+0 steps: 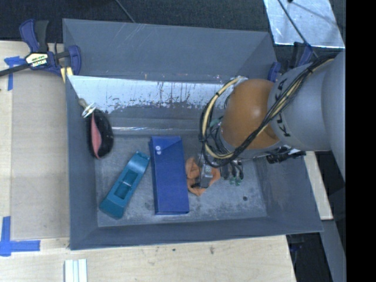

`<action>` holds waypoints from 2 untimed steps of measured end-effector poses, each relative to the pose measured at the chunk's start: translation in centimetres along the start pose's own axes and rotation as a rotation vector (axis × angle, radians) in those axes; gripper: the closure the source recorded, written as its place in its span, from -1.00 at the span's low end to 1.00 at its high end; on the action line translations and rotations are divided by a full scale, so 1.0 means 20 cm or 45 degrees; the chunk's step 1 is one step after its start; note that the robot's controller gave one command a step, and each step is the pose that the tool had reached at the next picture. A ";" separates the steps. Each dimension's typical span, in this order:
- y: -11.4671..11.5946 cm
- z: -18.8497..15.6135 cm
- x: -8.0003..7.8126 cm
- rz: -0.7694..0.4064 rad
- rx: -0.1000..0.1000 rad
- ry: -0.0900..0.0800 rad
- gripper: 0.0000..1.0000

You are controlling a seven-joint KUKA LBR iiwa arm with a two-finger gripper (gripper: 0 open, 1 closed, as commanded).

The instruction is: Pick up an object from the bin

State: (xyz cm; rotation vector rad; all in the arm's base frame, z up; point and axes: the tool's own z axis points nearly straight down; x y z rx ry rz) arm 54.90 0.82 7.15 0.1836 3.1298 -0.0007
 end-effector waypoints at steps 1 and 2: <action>0.00 0.00 0.00 0.000 0.000 0.000 1.00; 0.07 -1.01 0.03 -0.091 0.000 0.008 1.00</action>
Offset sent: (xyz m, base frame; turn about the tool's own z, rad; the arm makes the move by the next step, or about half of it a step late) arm -0.0082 0.0231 0.2892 -0.1050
